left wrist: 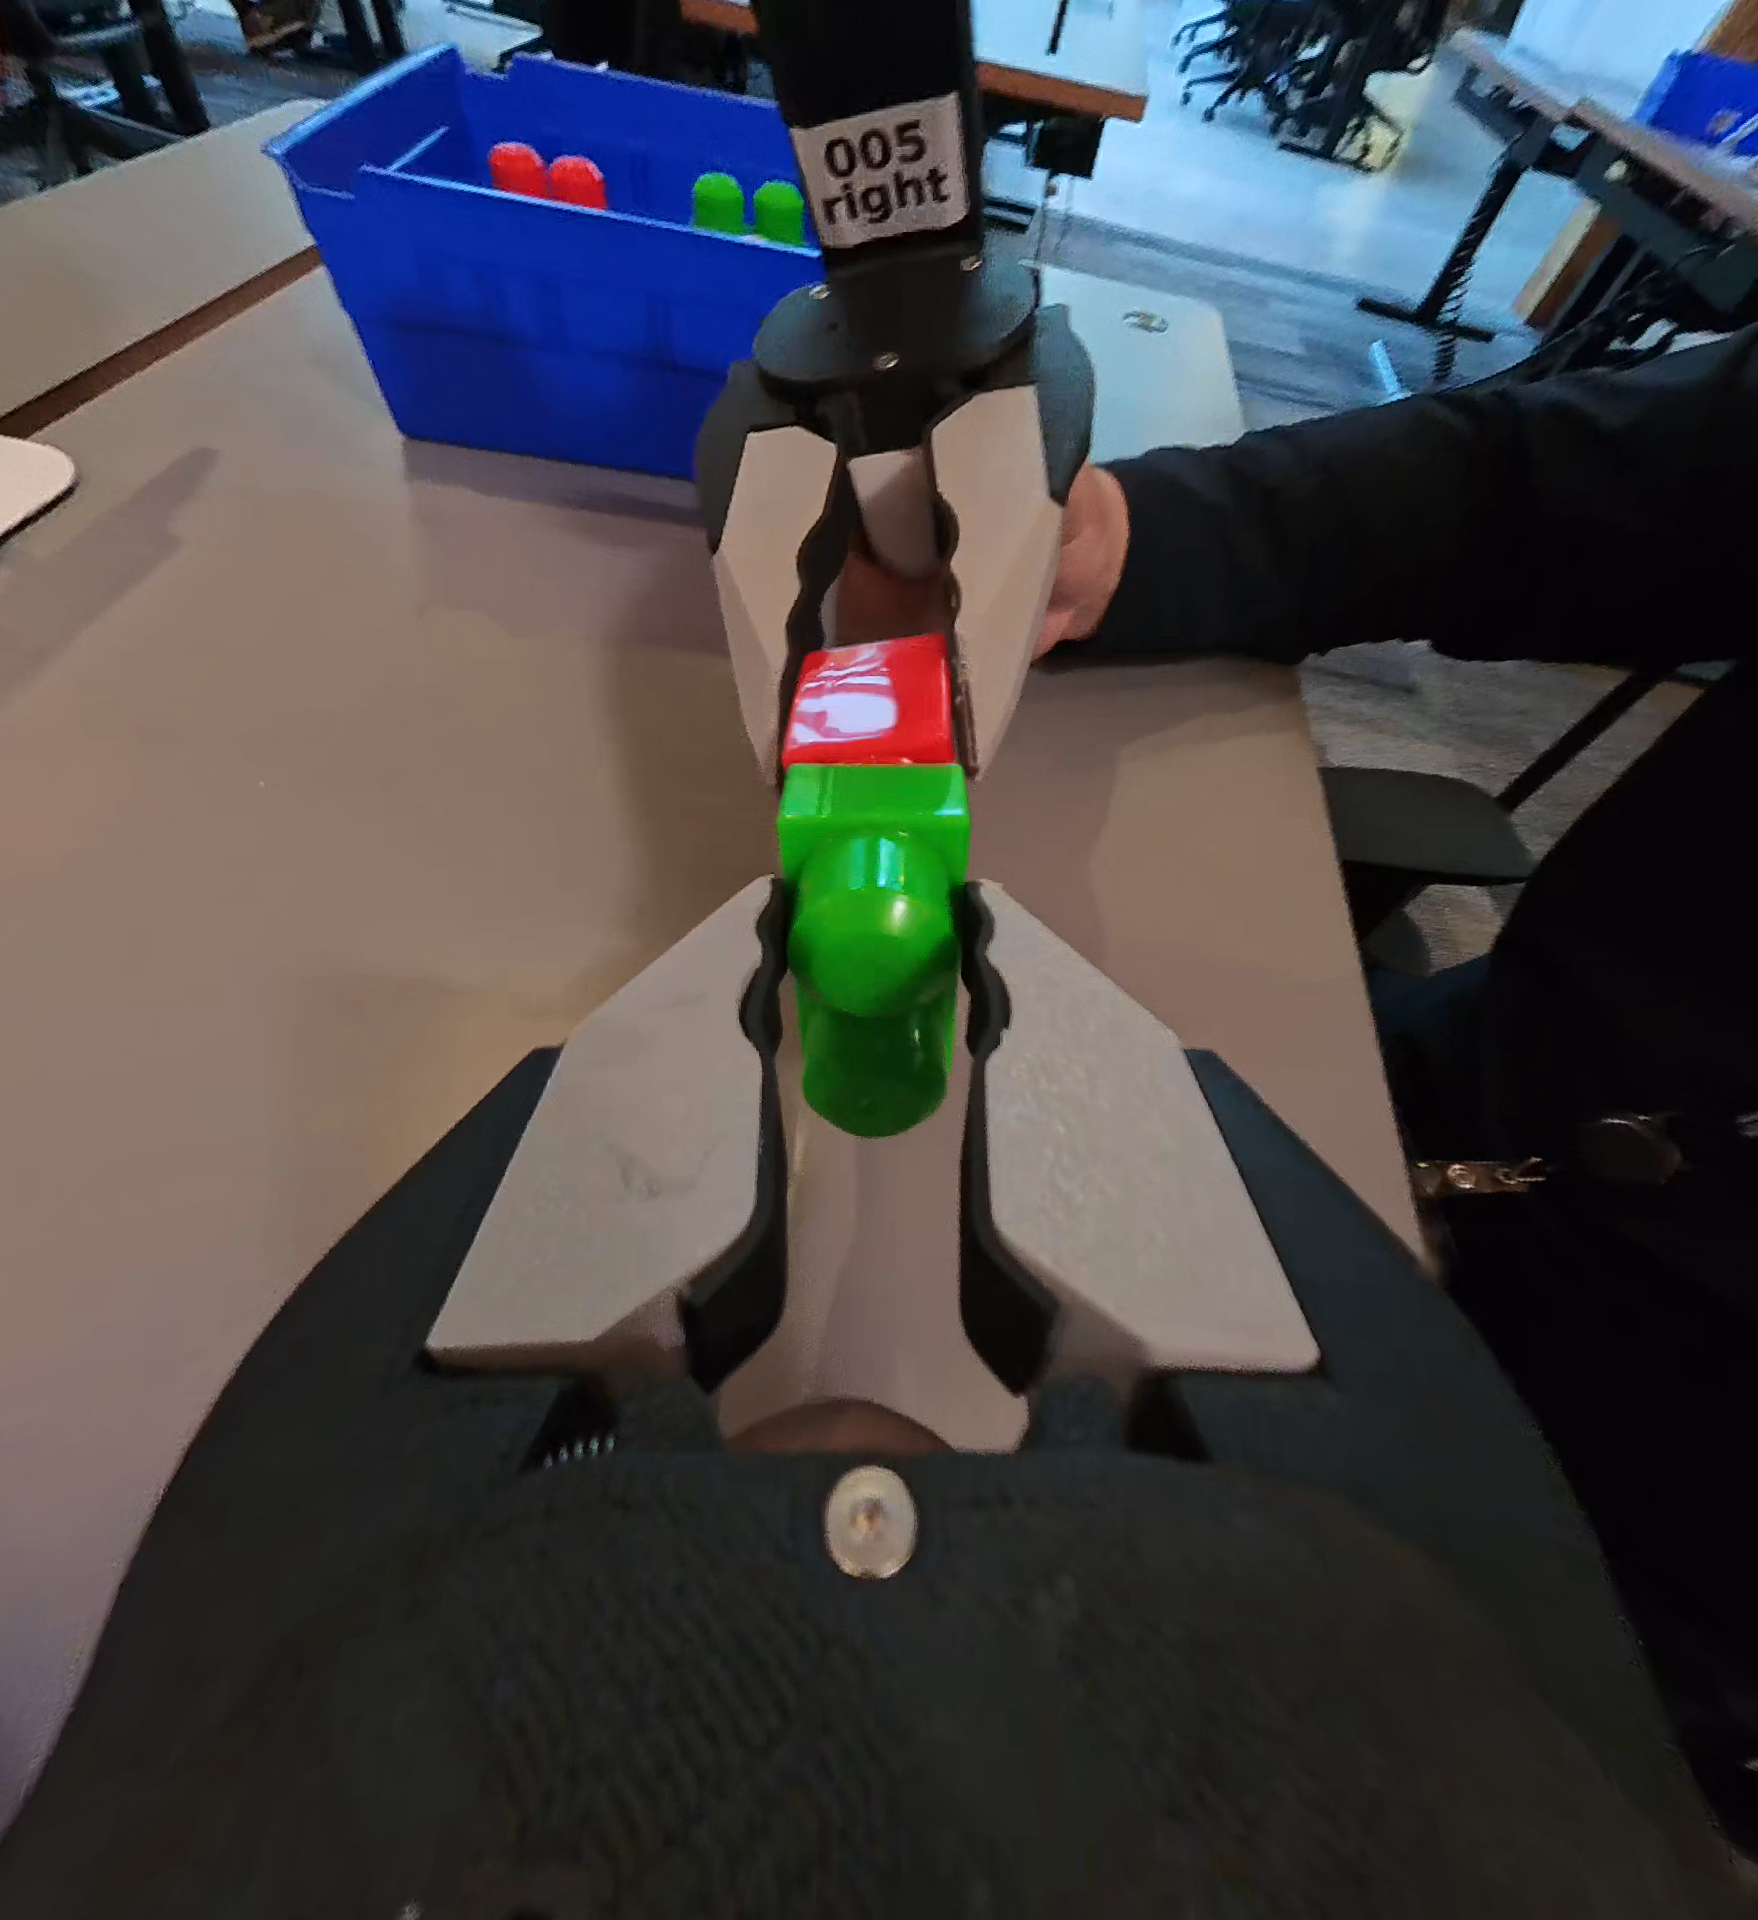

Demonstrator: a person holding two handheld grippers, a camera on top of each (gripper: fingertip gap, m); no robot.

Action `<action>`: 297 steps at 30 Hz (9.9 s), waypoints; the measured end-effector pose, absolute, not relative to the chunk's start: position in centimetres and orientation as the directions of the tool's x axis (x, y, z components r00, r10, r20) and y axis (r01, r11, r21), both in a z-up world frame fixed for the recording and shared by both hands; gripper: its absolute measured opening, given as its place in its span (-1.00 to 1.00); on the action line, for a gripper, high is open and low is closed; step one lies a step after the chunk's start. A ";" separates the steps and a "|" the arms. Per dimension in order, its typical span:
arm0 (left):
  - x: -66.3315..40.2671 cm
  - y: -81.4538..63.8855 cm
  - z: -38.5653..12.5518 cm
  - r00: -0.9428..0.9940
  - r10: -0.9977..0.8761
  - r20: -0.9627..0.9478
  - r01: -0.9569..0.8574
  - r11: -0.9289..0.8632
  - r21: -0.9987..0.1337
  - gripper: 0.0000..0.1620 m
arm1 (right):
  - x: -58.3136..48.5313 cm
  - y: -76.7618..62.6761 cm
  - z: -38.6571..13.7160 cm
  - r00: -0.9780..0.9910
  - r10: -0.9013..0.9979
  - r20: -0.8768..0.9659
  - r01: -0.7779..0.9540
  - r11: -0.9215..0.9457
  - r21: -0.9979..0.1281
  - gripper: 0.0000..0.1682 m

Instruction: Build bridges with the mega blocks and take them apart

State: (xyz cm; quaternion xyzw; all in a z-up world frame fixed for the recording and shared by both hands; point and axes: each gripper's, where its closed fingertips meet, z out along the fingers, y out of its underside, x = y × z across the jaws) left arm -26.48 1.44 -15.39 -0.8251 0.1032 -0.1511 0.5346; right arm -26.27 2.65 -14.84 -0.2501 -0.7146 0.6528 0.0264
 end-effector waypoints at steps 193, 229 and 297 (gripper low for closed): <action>-24.5 7.1 -17.8 0.906 -0.376 0.194 0.035 -0.392 -0.919 -0.59 | -16.2 33.9 -10.4 -0.268 0.963 -0.018 0.262 0.055 -0.963 -0.57; -24.0 6.8 -19.4 0.894 -0.386 0.229 0.035 -0.449 -0.893 -0.61 | -15.8 36.5 -21.0 -0.322 0.942 0.095 0.947 0.320 0.035 -0.51; -23.3 6.9 -20.5 0.889 -0.393 0.236 0.015 -0.490 -0.872 -0.61 | -14.4 38.0 -21.3 -0.477 0.873 0.100 0.853 0.487 -0.186 -0.62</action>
